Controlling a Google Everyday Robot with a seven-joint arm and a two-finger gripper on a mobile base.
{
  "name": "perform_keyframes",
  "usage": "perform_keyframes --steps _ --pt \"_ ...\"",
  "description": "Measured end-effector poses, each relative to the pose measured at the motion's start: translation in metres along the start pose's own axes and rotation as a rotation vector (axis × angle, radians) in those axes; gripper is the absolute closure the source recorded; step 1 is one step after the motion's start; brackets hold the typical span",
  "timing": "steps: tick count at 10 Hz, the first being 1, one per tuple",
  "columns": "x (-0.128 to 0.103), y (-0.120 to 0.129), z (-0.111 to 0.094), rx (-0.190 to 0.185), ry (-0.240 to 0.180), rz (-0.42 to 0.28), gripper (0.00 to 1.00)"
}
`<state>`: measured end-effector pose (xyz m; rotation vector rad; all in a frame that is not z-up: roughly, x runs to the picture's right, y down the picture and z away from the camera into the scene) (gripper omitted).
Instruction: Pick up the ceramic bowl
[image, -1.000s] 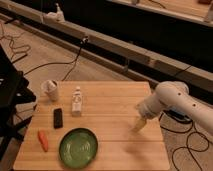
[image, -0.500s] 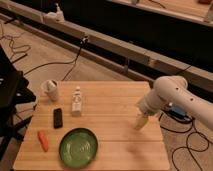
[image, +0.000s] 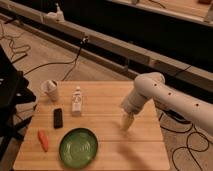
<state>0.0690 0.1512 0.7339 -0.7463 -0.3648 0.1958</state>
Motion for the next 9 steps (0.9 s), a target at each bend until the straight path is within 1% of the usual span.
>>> perform_keyframes --steps 2,3,4,5,9 --pt "-0.045 -0.002 0.024 0.001 -0.087 -0.035 0.20" --pt "-0.063 -0.001 0.035 0.000 -0.127 -0.043 0.20" --pt "-0.084 0.003 0.049 -0.007 -0.165 -0.048 0.20" --pt "-0.103 0.011 0.065 -0.023 -0.183 -0.068 0.20" --pt "-0.104 0.012 0.066 -0.025 -0.184 -0.070 0.20"
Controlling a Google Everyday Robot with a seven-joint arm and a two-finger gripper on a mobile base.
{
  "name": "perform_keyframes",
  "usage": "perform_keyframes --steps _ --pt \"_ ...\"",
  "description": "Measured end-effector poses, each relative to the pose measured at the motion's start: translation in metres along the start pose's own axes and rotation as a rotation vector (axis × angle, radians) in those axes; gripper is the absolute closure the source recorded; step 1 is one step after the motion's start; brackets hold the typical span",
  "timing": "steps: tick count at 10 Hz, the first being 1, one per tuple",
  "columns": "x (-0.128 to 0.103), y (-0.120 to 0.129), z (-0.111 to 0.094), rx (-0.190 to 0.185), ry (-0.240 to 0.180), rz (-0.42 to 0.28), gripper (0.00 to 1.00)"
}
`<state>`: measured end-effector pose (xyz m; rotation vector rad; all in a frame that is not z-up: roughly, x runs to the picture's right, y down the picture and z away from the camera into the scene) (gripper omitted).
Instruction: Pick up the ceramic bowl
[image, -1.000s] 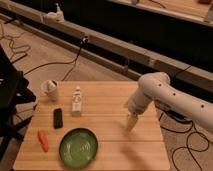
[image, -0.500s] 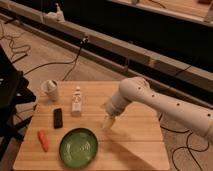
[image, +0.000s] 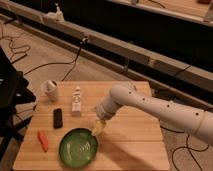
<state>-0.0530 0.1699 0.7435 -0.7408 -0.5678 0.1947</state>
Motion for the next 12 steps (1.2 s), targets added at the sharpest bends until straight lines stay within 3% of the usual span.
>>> perform_keyframes --steps 3,8,12 --pt "0.001 -0.002 0.006 0.003 -0.005 0.010 0.20" --pt "-0.010 0.008 0.063 -0.074 -0.068 0.017 0.20" --pt "-0.005 0.020 0.107 -0.127 -0.111 0.001 0.20"
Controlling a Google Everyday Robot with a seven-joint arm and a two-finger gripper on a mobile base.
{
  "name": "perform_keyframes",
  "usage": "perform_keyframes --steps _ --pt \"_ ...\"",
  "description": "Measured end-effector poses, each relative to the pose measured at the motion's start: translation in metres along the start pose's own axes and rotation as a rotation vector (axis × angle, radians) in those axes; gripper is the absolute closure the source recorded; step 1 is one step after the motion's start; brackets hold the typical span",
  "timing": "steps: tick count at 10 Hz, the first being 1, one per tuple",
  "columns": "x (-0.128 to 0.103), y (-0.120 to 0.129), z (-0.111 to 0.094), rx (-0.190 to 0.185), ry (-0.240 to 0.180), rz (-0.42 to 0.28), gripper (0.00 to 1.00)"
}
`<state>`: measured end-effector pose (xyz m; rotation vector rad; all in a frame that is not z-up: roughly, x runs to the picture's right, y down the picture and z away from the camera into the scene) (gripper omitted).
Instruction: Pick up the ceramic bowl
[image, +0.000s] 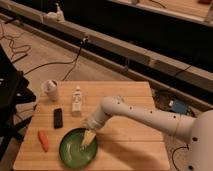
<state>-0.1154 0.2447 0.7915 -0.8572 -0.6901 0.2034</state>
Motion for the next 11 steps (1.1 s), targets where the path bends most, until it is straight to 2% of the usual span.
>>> perform_keyframes --steps 1,2,7,9,10,11 --pt "0.005 -0.003 0.005 -0.001 -0.003 -0.001 0.22" --pt "0.007 -0.005 0.009 0.002 -0.002 -0.005 0.28" --pt "0.015 -0.014 0.006 0.029 0.014 -0.007 0.80" --pt "0.016 -0.020 0.001 0.051 0.018 0.005 0.97" --pt "0.014 -0.024 -0.006 0.063 0.006 0.017 1.00" --pt "0.008 -0.030 -0.018 0.081 -0.024 0.035 1.00"
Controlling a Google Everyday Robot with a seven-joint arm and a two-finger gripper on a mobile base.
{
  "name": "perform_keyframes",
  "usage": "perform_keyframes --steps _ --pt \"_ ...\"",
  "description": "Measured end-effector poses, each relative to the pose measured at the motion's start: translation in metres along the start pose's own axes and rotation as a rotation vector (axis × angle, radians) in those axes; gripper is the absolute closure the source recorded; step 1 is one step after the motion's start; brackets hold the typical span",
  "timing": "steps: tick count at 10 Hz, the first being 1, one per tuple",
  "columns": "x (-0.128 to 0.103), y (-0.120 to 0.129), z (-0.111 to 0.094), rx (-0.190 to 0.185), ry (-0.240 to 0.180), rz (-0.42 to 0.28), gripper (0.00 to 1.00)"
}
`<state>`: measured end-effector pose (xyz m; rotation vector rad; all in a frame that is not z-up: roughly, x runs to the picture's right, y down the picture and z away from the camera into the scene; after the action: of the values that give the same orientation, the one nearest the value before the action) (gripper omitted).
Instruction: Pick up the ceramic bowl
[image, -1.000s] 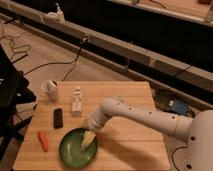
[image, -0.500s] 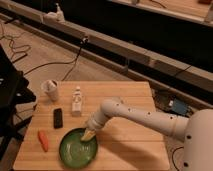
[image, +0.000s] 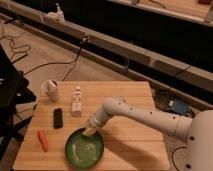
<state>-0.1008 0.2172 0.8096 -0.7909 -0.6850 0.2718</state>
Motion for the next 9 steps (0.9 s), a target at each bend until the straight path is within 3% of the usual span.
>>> perform_keyframes --steps 1,3,6,9 --pt "-0.008 -0.009 -0.017 0.022 -0.029 0.013 1.00" --pt "-0.019 -0.028 -0.054 0.079 -0.047 0.016 1.00" --pt "-0.028 -0.056 -0.124 0.198 -0.033 0.003 1.00" --pt "-0.036 -0.065 -0.164 0.255 -0.019 -0.007 1.00"
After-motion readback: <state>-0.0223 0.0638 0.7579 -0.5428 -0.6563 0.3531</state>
